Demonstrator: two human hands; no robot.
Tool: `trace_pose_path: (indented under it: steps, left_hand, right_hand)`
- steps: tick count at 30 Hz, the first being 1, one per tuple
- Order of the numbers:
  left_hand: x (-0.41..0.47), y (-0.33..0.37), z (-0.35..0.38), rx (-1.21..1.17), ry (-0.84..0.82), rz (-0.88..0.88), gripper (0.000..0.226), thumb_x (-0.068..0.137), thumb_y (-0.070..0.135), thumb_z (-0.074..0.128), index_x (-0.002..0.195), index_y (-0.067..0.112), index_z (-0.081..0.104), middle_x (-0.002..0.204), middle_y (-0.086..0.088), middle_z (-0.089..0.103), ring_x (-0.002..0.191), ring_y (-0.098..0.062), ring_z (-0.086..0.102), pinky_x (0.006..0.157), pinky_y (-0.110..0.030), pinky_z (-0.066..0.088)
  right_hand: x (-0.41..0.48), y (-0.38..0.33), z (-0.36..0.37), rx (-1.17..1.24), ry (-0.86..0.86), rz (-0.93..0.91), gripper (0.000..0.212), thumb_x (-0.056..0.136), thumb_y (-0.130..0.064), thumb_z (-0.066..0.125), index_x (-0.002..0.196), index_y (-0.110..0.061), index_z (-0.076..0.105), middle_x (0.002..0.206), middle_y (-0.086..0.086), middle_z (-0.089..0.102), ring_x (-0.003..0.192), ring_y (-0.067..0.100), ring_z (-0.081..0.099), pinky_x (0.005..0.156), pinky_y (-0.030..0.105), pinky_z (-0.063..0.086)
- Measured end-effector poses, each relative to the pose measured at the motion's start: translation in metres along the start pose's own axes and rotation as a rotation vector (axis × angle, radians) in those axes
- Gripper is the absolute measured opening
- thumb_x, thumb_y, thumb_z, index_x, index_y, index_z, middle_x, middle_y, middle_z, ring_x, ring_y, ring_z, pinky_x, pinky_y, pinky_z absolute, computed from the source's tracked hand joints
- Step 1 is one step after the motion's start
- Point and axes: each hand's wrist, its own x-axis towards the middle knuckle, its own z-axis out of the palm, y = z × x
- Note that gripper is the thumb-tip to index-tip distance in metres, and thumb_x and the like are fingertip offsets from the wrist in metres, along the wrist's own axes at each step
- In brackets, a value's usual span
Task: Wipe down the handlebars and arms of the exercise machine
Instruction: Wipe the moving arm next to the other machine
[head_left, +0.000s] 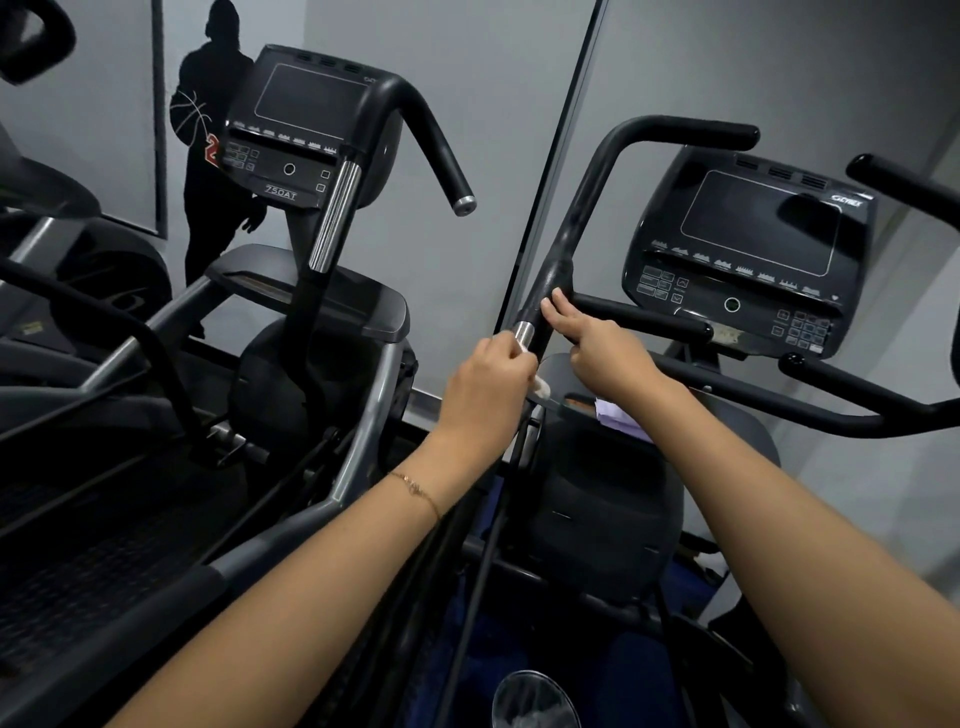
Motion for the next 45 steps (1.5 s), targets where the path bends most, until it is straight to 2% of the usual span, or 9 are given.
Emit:
trace_pose_path:
  steps: [7, 12, 16, 19, 22, 26, 34, 38, 45]
  left_hand:
    - [0.036, -0.005, -0.004, -0.225, -0.015, -0.262, 0.014, 0.091, 0.020, 0.058, 0.093, 0.008, 0.065, 0.099, -0.006, 0.058, 0.087, -0.022, 0.058, 0.077, -0.037, 0.050]
    - [0.007, -0.005, -0.004, -0.070, -0.041, -0.030, 0.018, 0.092, 0.019, 0.057, 0.092, 0.003, 0.064, 0.099, -0.008, 0.057, 0.090, -0.022, 0.052, 0.068, -0.030, 0.043]
    - [0.034, -0.008, -0.001, -0.181, -0.030, -0.183, 0.019, 0.093, 0.021, 0.054, 0.092, 0.005, 0.064, 0.099, -0.007, 0.058, 0.087, -0.023, 0.057, 0.073, -0.035, 0.048]
    - [0.040, -0.010, -0.001, -0.291, -0.014, -0.270, 0.014, 0.090, 0.020, 0.059, 0.088, 0.008, 0.065, 0.095, -0.003, 0.058, 0.085, -0.020, 0.058, 0.071, -0.028, 0.046]
    - [0.015, -0.014, -0.003, -0.279, -0.035, -0.200, 0.013, 0.090, 0.021, 0.061, 0.086, 0.009, 0.065, 0.097, 0.000, 0.057, 0.087, -0.015, 0.057, 0.072, -0.025, 0.046]
    - [0.010, -0.023, -0.003, -0.359, -0.020, -0.238, 0.013, 0.090, 0.021, 0.061, 0.088, 0.008, 0.064, 0.093, 0.006, 0.052, 0.082, -0.009, 0.052, 0.062, -0.009, 0.034]
    - [0.029, -0.038, 0.006, -0.869, -0.094, -0.565, 0.018, 0.086, 0.029, 0.067, 0.073, 0.021, 0.057, 0.072, 0.003, 0.057, 0.066, -0.009, 0.055, 0.065, -0.021, 0.050]
    - [-0.019, -0.049, 0.004, -1.040, -0.144, -0.610, 0.013, 0.087, 0.014, 0.064, 0.076, 0.013, 0.057, 0.072, -0.002, 0.059, 0.058, -0.002, 0.056, 0.056, -0.010, 0.046]
    - [0.024, -0.039, 0.007, -0.847, -0.083, -0.509, 0.016, 0.085, 0.027, 0.068, 0.072, 0.023, 0.059, 0.072, 0.000, 0.061, 0.068, -0.014, 0.055, 0.065, -0.024, 0.048]
  right_hand:
    - [0.000, 0.002, 0.000, 0.021, -0.008, 0.000, 0.083, 0.079, 0.011, 0.033, 0.144, -0.039, 0.025, 0.151, -0.028, 0.011, 0.121, 0.017, 0.049, 0.070, 0.035, 0.050]
    - [0.001, 0.000, 0.004, -0.012, -0.006, 0.003, 0.081, 0.081, 0.010, 0.035, 0.146, -0.037, 0.021, 0.152, -0.025, 0.008, 0.104, 0.020, 0.057, 0.061, 0.030, 0.042]
    - [0.000, -0.001, 0.002, -0.031, -0.001, 0.009, 0.081, 0.081, 0.010, 0.034, 0.146, -0.037, 0.021, 0.152, -0.026, 0.008, 0.121, 0.024, 0.048, 0.070, 0.033, 0.048]
    - [-0.001, -0.001, 0.001, -0.029, -0.006, 0.013, 0.080, 0.082, 0.010, 0.034, 0.146, -0.037, 0.021, 0.152, -0.026, 0.008, 0.121, 0.024, 0.048, 0.074, 0.034, 0.049]
    - [0.000, 0.001, 0.004, 0.005, -0.002, -0.008, 0.081, 0.079, 0.010, 0.034, 0.146, -0.035, 0.023, 0.152, -0.025, 0.008, 0.111, 0.022, 0.055, 0.071, 0.036, 0.049]
    - [0.002, 0.004, 0.008, 0.016, 0.020, -0.016, 0.082, 0.079, 0.010, 0.033, 0.145, -0.036, 0.023, 0.151, -0.027, 0.009, 0.124, 0.021, 0.049, 0.077, 0.037, 0.051]
    - [0.004, 0.007, 0.007, 0.050, 0.014, -0.016, 0.079, 0.082, 0.009, 0.032, 0.144, -0.039, 0.024, 0.150, -0.029, 0.009, 0.132, 0.020, 0.041, 0.083, 0.038, 0.052]
    - [0.005, 0.009, 0.011, 0.071, 0.023, -0.015, 0.078, 0.082, 0.009, 0.032, 0.144, -0.038, 0.026, 0.149, -0.030, 0.011, 0.131, 0.021, 0.042, 0.082, 0.039, 0.052]
    - [0.004, 0.006, 0.005, 0.046, 0.009, -0.002, 0.074, 0.086, 0.007, 0.034, 0.143, -0.039, 0.026, 0.149, -0.031, 0.011, 0.121, 0.015, 0.051, 0.088, 0.040, 0.050]
